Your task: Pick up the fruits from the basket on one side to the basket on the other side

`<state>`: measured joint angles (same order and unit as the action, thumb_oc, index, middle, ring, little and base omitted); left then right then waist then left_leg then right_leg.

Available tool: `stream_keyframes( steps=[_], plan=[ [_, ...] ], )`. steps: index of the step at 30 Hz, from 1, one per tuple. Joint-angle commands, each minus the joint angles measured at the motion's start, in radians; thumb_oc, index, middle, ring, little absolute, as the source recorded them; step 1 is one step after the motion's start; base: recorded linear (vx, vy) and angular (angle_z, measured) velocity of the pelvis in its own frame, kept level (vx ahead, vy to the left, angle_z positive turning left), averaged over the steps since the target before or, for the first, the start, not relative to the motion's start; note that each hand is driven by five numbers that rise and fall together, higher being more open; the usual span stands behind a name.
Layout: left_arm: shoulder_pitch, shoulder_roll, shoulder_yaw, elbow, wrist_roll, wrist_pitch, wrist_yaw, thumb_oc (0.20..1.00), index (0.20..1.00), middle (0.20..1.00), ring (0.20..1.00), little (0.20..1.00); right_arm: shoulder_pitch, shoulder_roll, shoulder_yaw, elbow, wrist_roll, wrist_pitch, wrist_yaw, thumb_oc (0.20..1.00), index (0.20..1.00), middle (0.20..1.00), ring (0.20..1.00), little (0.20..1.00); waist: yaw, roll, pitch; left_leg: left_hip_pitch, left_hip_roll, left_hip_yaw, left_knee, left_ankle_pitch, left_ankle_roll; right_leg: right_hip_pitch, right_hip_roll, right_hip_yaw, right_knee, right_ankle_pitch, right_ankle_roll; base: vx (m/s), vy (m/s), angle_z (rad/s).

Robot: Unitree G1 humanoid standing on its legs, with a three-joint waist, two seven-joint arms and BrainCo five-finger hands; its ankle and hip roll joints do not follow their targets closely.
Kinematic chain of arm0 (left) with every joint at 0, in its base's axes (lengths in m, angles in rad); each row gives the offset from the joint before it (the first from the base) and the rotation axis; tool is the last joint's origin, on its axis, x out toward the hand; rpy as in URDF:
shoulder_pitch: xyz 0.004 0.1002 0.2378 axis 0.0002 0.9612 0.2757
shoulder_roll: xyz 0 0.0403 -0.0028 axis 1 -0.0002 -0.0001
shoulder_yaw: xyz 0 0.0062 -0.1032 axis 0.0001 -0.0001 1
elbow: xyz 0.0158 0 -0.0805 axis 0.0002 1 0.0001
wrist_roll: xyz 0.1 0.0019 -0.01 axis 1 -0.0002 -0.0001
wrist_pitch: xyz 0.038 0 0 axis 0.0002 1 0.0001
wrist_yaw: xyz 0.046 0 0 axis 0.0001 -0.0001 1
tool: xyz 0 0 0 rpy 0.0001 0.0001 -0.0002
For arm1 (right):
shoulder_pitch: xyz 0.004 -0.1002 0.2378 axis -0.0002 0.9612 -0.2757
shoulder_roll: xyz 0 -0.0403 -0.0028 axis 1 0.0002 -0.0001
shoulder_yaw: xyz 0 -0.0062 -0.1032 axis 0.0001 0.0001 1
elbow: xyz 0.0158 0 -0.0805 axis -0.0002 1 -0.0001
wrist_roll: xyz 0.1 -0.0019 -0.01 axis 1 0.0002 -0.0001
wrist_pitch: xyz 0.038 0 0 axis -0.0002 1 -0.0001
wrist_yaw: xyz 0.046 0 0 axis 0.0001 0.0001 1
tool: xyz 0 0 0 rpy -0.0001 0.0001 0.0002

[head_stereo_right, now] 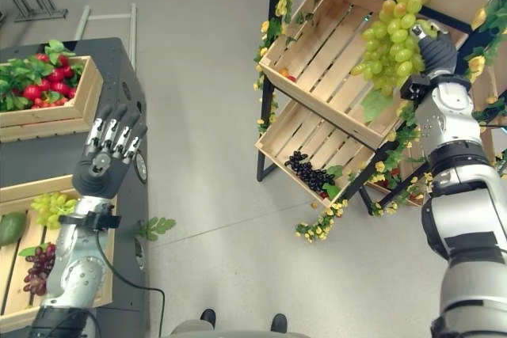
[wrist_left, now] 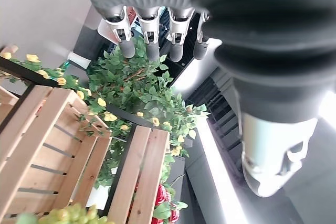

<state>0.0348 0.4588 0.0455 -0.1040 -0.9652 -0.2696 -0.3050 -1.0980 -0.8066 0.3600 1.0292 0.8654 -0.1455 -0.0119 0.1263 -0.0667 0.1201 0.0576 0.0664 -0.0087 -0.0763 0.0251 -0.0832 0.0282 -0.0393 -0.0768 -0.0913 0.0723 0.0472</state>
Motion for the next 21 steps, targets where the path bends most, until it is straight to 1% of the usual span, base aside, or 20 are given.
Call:
stream_keyframes(
  steps=[1, 3, 5, 6, 9, 21],
  plan=[
    [-0.005, 0.072, -0.023, -0.122, -0.023, -0.033, -0.017, 1.000, 1.000, 1.000, 1.000, 1.000, -0.159, -0.088, 0.068, -0.007, -0.016, -0.051, -0.019, 0.200, 0.200, 0.200, 0.200, 0.200, 0.005, -0.040, -0.007, -0.039, -0.027, -0.006, 0.008, 0.015, -0.003, 0.017, -0.006, 0.006, 0.010, -0.034, 0.051, 0.00, 0.000, 0.00],
    [-0.004, 0.072, -0.025, -0.124, -0.020, -0.034, -0.015, 1.000, 1.000, 1.000, 1.000, 1.000, -0.154, -0.085, 0.067, -0.005, -0.016, -0.051, -0.021, 0.200, 0.200, 0.200, 0.200, 0.200, 0.005, -0.035, -0.003, -0.041, -0.027, -0.007, 0.009, 0.017, -0.004, 0.015, -0.006, 0.005, 0.010, -0.032, 0.050, -0.03, -0.002, 0.04],
    [-0.007, 0.073, -0.029, -0.130, -0.025, -0.037, -0.011, 1.000, 1.000, 1.000, 1.000, 1.000, -0.149, -0.083, 0.063, 0.027, -0.028, -0.049, -0.025, 0.200, 0.200, 0.200, 0.200, 0.200, 0.007, -0.023, 0.012, -0.056, -0.026, -0.014, 0.010, 0.024, -0.006, 0.004, -0.008, -0.002, 0.010, -0.030, 0.050, -0.05, -0.005, 0.07],
    [-0.007, 0.073, -0.029, -0.129, -0.025, -0.037, -0.011, 1.000, 1.000, 1.000, 1.000, 1.000, -0.149, -0.083, 0.063, 0.027, -0.028, -0.049, -0.025, 0.200, 0.200, 0.200, 0.200, 0.200, 0.007, -0.023, 0.012, -0.056, -0.026, -0.014, 0.010, 0.024, -0.006, 0.004, -0.008, -0.002, 0.010, -0.030, 0.050, -0.05, 0.010, 0.10],
    [-0.017, 0.071, -0.042, -0.136, -0.024, -0.040, -0.006, 1.000, 1.000, 1.000, 1.000, 1.000, -0.137, -0.070, 0.060, 0.046, -0.046, -0.045, -0.033, 0.200, 0.200, 0.200, 0.200, 0.200, 0.005, -0.007, 0.030, -0.074, -0.026, -0.017, 0.013, 0.034, -0.009, -0.015, -0.008, -0.002, 0.010, -0.025, 0.049, -0.05, 0.010, 0.05],
    [-0.014, 0.058, -0.059, -0.147, -0.015, -0.044, 0.015, 1.000, 1.000, 1.000, 1.000, 1.000, -0.144, -0.033, 0.065, 0.154, -0.102, -0.029, -0.051, 0.200, 0.200, 0.200, 0.200, 0.200, 0.005, 0.007, 0.047, -0.087, -0.018, -0.013, 0.008, 0.041, -0.013, -0.036, -0.002, 0.007, 0.004, -0.018, 0.048, -0.01, 0.000, 0.00]
  ],
)
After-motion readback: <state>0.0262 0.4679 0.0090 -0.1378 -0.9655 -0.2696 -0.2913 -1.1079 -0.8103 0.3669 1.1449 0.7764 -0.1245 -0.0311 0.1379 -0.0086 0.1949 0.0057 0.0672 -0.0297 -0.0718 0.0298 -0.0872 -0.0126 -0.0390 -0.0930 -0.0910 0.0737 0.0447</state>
